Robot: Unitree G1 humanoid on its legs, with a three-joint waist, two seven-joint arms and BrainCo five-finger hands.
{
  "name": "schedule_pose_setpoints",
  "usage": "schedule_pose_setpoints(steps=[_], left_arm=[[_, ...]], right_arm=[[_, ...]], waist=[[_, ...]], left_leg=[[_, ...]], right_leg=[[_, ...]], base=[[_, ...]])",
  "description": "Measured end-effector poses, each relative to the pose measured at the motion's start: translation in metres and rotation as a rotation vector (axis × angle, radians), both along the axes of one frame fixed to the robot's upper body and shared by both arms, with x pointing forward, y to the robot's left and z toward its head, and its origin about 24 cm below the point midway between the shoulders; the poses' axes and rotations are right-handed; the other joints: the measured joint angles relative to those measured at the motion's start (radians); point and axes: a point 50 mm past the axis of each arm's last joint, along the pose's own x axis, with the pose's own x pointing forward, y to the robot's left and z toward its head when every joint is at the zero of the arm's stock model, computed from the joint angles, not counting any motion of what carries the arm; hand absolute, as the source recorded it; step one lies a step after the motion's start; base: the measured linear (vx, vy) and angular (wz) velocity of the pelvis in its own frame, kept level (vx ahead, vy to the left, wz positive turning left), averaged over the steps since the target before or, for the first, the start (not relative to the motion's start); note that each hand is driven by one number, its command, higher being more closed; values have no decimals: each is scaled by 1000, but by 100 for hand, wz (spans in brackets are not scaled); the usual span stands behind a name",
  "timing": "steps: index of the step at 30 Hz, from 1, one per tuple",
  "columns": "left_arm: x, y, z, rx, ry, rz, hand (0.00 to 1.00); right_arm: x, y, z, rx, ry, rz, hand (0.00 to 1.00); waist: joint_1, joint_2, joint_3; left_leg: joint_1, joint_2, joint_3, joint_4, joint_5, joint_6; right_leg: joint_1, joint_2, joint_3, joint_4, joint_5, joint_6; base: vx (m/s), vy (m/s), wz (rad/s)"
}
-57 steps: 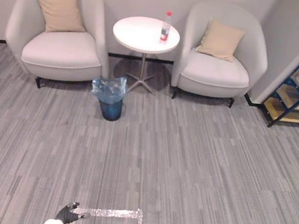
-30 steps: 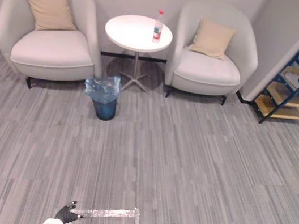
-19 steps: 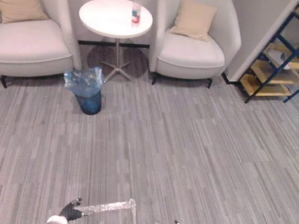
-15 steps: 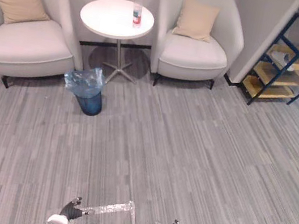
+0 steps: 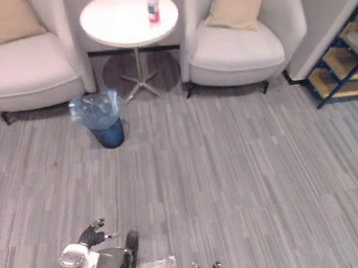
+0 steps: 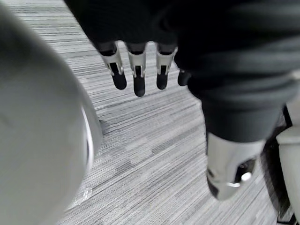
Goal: Gather rubbish on tea table into small bin, then transfer packed bag to large trash can.
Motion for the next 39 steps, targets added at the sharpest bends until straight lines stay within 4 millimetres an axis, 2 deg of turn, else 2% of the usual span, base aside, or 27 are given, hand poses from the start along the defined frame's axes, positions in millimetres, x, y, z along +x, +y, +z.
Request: schedule_pose_setpoints(steps=[2,3,4,5,6,7,8,11,13,14,15,18,20,22,24,26,28,29,30,31,32,33,35,36,37,38,39], left_arm=[[0,-1,-1,5,6,-5,0],[-3,-1,-3,13,24,-15,0],[-4,-1,-4,17,33,-20,0],[-7,1,-6,30,54,-39,0],[-10,3,-7,36,70,-39,0],[-10,3,-8,37,71,-37,0],[-9,3,-7,37,70,-37,0],[-7,1,-7,31,66,-38,0],[-11,2,-8,33,77,-36,0],[-15,3,-10,35,87,-34,0],[-19,-3,-13,16,110,-24,0],[-19,-16,-14,-26,109,-16,0],[-17,-17,-13,-44,100,16,0],[-11,-16,-9,-64,66,47,0],[-7,-17,-6,-74,46,52,0],[-4,-19,-4,-83,25,54,0],[-1,-19,-2,-91,10,61,0],[1,-20,-1,-88,5,47,0],[1,-21,-1,-88,-1,41,0],[1,-21,-1,-88,-2,38,0],[2,-20,0,-84,-5,37,0],[4,-17,0,-74,-6,34,0],[3,-14,-1,-65,0,34,0],[3,-13,-1,-59,4,23,0],[2,-14,-2,-55,13,7,0],[1,-14,-3,-50,23,-5,0],[-4,-12,-7,-30,54,-41,0]], right_arm=[[-4,-1,-1,2,13,-9,0],[-3,0,-1,7,5,-9,0],[-2,0,0,6,0,-7,0],[1,-1,2,1,-15,2,0],[4,-1,3,-7,-27,17,0],[5,-1,4,-9,-32,24,0],[10,-1,6,-18,-45,41,0],[21,-5,11,-32,-77,56,0],[21,-4,11,-28,-79,58,0],[17,-4,9,-26,-67,59,0],[17,-9,10,-37,-68,59,0],[19,-17,11,-56,-71,53,0],[20,-17,12,-57,-75,49,0],[12,-14,10,-49,-65,50,0],[7,-11,8,-36,-61,32,0],[3,-9,7,-24,-53,16,0],[1,-10,5,-23,-39,12,0],[4,-10,6,-23,-42,13,0],[2,-9,4,-24,-30,15,0],[1,-10,4,-24,-22,14,0],[-1,-10,2,-25,-8,18,0],[1,-6,2,-18,-11,22,0],[2,-3,2,-10,-14,38,0],[1,-2,1,-16,-3,55,0],[1,-2,1,-15,-3,56,0],[1,-2,1,-15,-3,56,0],[2,-4,2,-14,-8,54,0]], waist=[[-2,-17,2],[-7,-24,2],[-7,-23,2],[-8,-19,5],[-13,-13,8],[-15,-9,10],[-20,-6,12],[-26,25,31],[-31,18,27],[-34,3,20],[-31,17,15],[-47,63,12],[-47,69,22],[-36,66,30],[-21,53,37],[-14,52,38],[-6,49,39],[-5,46,40],[-1,44,41],[2,45,41],[22,46,39],[29,26,24],[27,13,23],[31,3,20],[30,-2,17],[27,-3,17],[17,-2,19]], left_leg=[[57,-30,12,-26,-27,20],[115,-46,12,-51,-51,25],[138,-49,12,-59,-59,27],[215,-53,10,-85,-74,38],[281,-53,6,-113,-82,43],[304,-52,3,-126,-84,45],[357,-39,-5,-158,-85,47],[412,22,-23,-165,-85,46],[449,36,-40,-166,-96,29],[468,28,-56,-163,-114,1],[500,48,-86,-154,-172,-49],[442,105,-127,-3,-178,-61],[357,143,-131,213,-160,-100],[243,220,-98,532,-178,-140],[181,245,-34,576,-192,-113],[120,223,7,483,-202,-95],[91,165,15,296,-196,-86],[79,106,8,136,-154,-77],[79,63,2,-6,-87,-79],[78,50,-3,-56,-51,-77],[93,33,-17,-95,78,-54],[97,10,3,-73,35,-8],[78,2,11,-16,-17,24],[108,-4,41,1,-53,38],[146,-20,44,-13,-67,53],[168,-26,42,-27,-72,61],[260,-42,30,-74,-94,69]], right_leg=[[-108,-20,0,279,38,88],[-170,-32,1,445,84,173],[-191,-33,-2,504,87,179],[-240,-37,-45,636,68,152],[-274,-52,-111,685,35,116],[-288,-54,-134,684,22,103],[-328,-47,-194,630,-12,67],[-427,8,-259,373,-13,46],[-433,38,-231,143,112,45],[-418,38,-194,18,232,41],[-434,50,-180,51,324,4],[-410,78,-219,80,211,-22],[-354,94,-238,61,184,-34],[-236,118,-264,27,126,-57],[-153,120,-275,-6,111,-62],[-102,111,-279,-54,106,-58],[-65,92,-272,-86,102,-46],[-37,71,-267,-106,94,-32],[-9,56,-258,-124,84,-15],[2,54,-249,-133,80,-7],[26,52,-213,-145,62,21],[23,30,-177,-139,51,38],[-1,13,-139,-84,43,51],[-62,3,-92,89,30,80],[-116,-7,-72,245,45,149],[-138,-13,-67,309,57,177],[-199,-18,-58,519,63,205]], base=[[425,216,-8],[348,147,-2],[531,189,-7],[449,126,0],[459,100,5],[454,7,21],[528,-38,21],[443,-113,21],[444,-202,33],[472,-250,41],[518,-284,42],[402,-263,43],[293,-216,33],[326,-187,19],[312,-138,12],[298,-48,3],[345,56,-9],[399,112,-5],[403,133,-7],[430,171,-41],[458,192,-56],[468,190,-54],[457,213,-21],[525,270,-20],[435,210,-16],[515,189,6],[344,109,13]])
